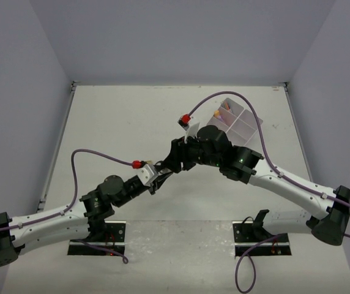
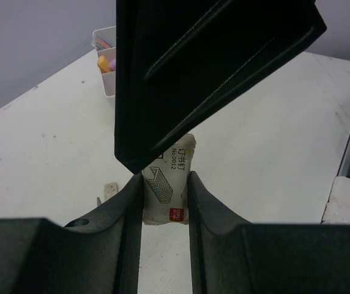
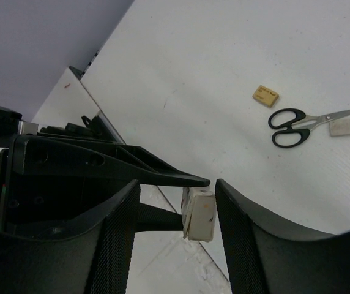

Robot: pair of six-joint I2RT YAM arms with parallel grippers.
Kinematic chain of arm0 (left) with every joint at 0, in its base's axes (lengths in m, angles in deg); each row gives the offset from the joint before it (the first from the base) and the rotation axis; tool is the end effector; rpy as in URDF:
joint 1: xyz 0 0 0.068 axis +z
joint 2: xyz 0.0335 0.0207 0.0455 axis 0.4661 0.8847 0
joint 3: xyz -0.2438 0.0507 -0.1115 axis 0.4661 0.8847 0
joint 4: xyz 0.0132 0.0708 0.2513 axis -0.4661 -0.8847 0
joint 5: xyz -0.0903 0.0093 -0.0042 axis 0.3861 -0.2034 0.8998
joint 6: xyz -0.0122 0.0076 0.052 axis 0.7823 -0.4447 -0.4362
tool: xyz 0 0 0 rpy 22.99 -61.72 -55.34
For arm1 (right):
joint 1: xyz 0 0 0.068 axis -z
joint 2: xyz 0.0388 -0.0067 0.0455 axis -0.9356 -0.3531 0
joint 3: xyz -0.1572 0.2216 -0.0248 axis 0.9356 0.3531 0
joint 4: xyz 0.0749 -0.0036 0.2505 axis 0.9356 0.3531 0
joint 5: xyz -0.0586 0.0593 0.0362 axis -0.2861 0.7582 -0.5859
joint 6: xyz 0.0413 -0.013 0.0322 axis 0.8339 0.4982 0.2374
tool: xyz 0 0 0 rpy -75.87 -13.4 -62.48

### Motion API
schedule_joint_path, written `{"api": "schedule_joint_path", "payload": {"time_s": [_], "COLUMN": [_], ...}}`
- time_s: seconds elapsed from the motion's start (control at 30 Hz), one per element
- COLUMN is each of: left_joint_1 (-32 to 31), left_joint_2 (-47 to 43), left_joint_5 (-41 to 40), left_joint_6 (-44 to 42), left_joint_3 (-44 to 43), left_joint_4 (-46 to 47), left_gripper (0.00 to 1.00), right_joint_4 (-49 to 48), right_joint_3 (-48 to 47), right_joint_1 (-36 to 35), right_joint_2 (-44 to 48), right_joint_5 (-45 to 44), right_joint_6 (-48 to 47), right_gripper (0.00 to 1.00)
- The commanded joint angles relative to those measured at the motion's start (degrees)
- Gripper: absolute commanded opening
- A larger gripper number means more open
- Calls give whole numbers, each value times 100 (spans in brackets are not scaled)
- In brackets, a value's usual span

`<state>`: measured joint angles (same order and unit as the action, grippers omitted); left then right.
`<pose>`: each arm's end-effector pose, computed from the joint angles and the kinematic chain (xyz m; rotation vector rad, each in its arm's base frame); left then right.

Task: Sort the stationery into containers
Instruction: Place the stationery in the storage box.

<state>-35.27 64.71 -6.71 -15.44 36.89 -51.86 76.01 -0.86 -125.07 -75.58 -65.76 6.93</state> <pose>0.0847 -0.1550 0.2539 0.7699 1.4072 -0.7115 0.1534 0.2333 0.3532 -0.5648 2.0985 1.0456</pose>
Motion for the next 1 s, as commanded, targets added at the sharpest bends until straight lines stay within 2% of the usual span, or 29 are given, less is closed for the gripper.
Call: {"api": "schedule_joint_path", "payload": {"time_s": [0.0,0.1,0.43,0.73,0.8,0.87,0.9,0.93,0.97], "left_joint_1": [-23,-31,-58,-94,-103,-103,-108,-111,-108], "left_joint_2": [-103,-115,26,16,10,18,29,39,51], "left_joint_5": [-149,-63,-138,-484,-501,-510,-532,-548,-556], "left_joint_6": [-206,-207,-197,-136,-136,-136,-136,-132,-124], "left_joint_3": [-3,5,-11,6,16,15,15,15,11], "left_joint_4": [335,335,335,321,344,344,349,352,352], "left_gripper": [0,0,0,0,0,0,0,0,0], "right_joint_4": [-58,-21,341,282,211,194,194,183,149], "right_joint_3": [-15,37,7,167,200,189,151,126,117], "right_joint_1": [-153,-165,-164,-165,-165,-165,-165,-165,-165], "right_joint_2": [-206,-291,-110,-45,-30,-30,-35,-31,-21], "right_joint_5": [252,290,-409,-105,-9,99,131,154,163], "right_joint_6": [132,133,11,-25,-42,-61,-83,-102,-124], "right_gripper": [51,50,58,44,37,22,10,2,0]}}
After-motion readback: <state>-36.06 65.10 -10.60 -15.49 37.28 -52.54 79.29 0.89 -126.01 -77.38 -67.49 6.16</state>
